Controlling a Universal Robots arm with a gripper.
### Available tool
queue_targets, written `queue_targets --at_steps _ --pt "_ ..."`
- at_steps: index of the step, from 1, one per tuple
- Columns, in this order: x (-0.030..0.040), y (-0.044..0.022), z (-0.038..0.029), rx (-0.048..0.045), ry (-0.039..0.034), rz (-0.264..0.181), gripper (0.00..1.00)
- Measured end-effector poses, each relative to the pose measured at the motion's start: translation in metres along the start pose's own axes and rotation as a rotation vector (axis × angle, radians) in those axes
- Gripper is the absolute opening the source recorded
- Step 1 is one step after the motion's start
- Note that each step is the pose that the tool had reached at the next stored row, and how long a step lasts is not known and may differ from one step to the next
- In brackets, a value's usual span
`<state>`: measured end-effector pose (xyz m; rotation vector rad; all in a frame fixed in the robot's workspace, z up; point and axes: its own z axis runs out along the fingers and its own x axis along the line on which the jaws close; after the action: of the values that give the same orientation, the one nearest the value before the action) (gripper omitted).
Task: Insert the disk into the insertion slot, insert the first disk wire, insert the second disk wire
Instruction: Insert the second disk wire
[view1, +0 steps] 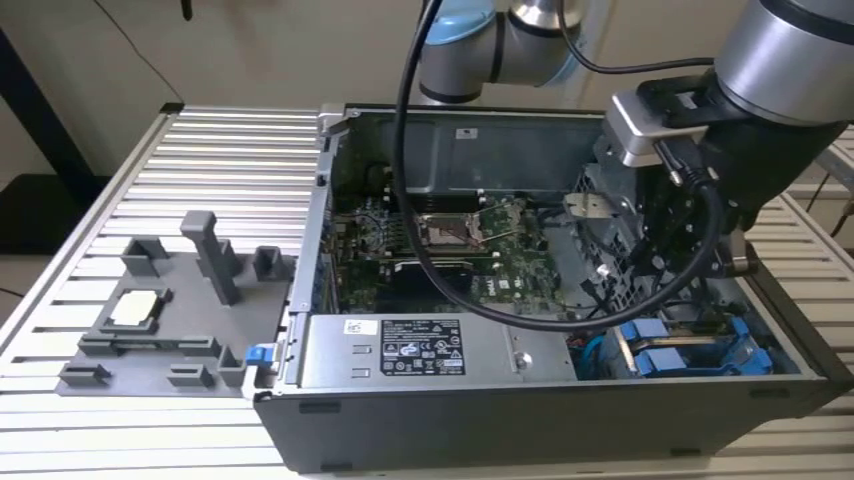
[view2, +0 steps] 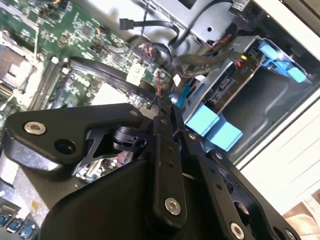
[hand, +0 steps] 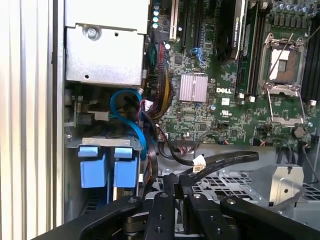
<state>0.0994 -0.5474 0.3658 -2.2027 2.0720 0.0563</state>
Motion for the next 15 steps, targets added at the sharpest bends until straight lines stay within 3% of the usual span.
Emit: queue_targets --at_steps 2,3,6,10,15 --pt "0.0 -0.0001 0.0 -0.002 0.0311 -0.002 0.16" --pt "0.0 -0.0002 0.0 -0.0024 0.036 -0.002 0.16" --pt "0.0002 -0.0031 0.0001 -0.0025 0.0384 -0.002 0.16" --pt "0.002 -0.012 0.0005 -0.0063 0.0394 -0.002 0.16" --pt "0.0085 -0.0167 0.0001 -0.0137 0.0567 -0.002 0.16"
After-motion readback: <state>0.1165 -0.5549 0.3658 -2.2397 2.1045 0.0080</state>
